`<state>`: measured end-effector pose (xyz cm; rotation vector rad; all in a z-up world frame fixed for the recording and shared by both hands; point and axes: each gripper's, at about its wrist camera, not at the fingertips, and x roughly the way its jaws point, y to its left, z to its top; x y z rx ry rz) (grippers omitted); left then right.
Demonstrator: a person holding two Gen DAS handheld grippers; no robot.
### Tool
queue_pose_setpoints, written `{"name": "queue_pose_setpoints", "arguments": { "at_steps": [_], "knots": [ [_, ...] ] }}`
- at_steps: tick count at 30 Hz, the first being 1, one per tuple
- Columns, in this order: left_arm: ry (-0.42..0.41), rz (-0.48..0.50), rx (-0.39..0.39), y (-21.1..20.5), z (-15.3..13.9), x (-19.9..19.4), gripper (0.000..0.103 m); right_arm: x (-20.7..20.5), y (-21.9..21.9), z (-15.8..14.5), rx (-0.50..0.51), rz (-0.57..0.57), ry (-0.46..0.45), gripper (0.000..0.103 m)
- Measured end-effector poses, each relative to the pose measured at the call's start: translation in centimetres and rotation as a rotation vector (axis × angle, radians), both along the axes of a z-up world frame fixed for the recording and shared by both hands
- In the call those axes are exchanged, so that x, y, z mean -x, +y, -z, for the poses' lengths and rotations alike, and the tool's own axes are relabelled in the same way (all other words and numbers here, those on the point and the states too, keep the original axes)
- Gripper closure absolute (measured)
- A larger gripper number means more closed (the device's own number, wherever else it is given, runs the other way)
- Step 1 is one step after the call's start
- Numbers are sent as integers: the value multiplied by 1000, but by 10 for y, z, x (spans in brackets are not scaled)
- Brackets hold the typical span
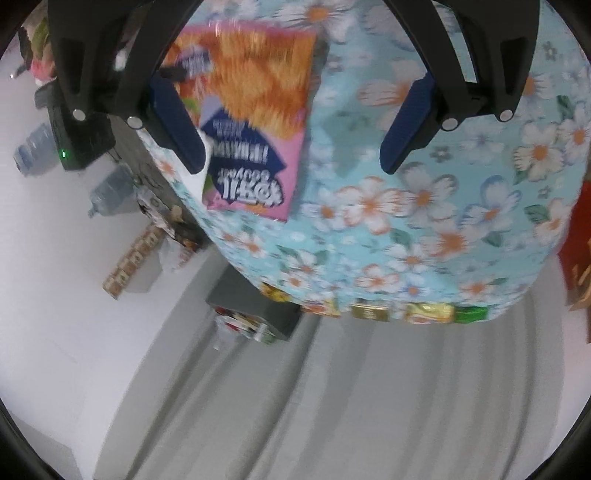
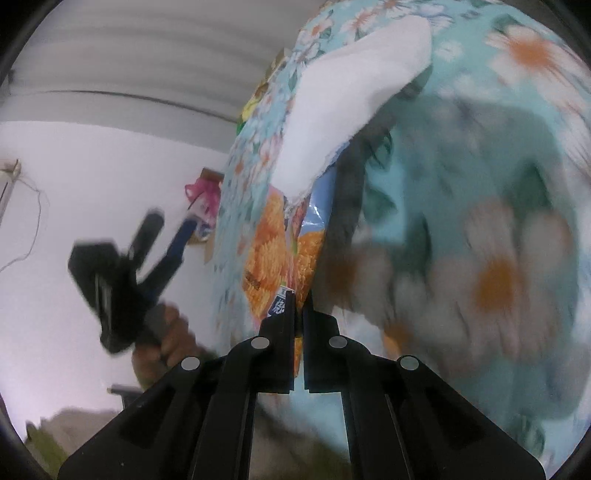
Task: Collect trash
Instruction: 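Grasp the pink chip bag with the right tool while left tool grasps the white tissue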
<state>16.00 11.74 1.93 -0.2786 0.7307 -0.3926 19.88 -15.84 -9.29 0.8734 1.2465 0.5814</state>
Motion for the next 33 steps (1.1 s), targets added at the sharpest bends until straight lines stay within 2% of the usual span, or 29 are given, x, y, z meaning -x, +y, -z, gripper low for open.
{"name": "queue_pose_setpoints", "arguments": {
  "at_steps": [7, 9, 12, 14, 18, 20, 22, 23, 25, 28, 31, 33],
  "knots": [
    [14, 190, 45, -58, -12, -13, 10, 44, -9, 1, 44, 12, 4, 101],
    [40, 298, 41, -86, -11, -17, 10, 47, -8, 4, 38, 30, 7, 100],
    [88, 428, -2, -124, -1, -21, 16, 49, -10, 6, 26, 50, 11, 100],
    [129, 493, -75, -152, 12, -26, 22, 50, -9, 5, 31, 52, 10, 100],
    [184, 489, -255, -185, 43, -37, 35, 56, -7, 1, 50, 50, -7, 99],
    [190, 481, -304, -190, 53, -42, 41, 58, -1, 2, 60, 52, -11, 99],
    [170, 482, -335, -194, 58, -42, 52, 61, 2, 0, 76, 61, -14, 99],
    [161, 485, -342, -191, 60, -41, 56, 61, 2, 0, 73, 65, -10, 99],
    [164, 513, -341, -191, 61, -40, 80, 62, 5, 2, 70, 73, -8, 99],
    [172, 514, -327, -186, 64, -42, 98, 63, 7, 2, 69, 77, -5, 99],
    [180, 480, -258, -175, 60, -45, 102, 64, 2, 2, 74, 79, -3, 99],
    [156, 437, -210, -162, 48, -44, 102, 65, -1, 3, 80, 85, -2, 100]
  ]
}}
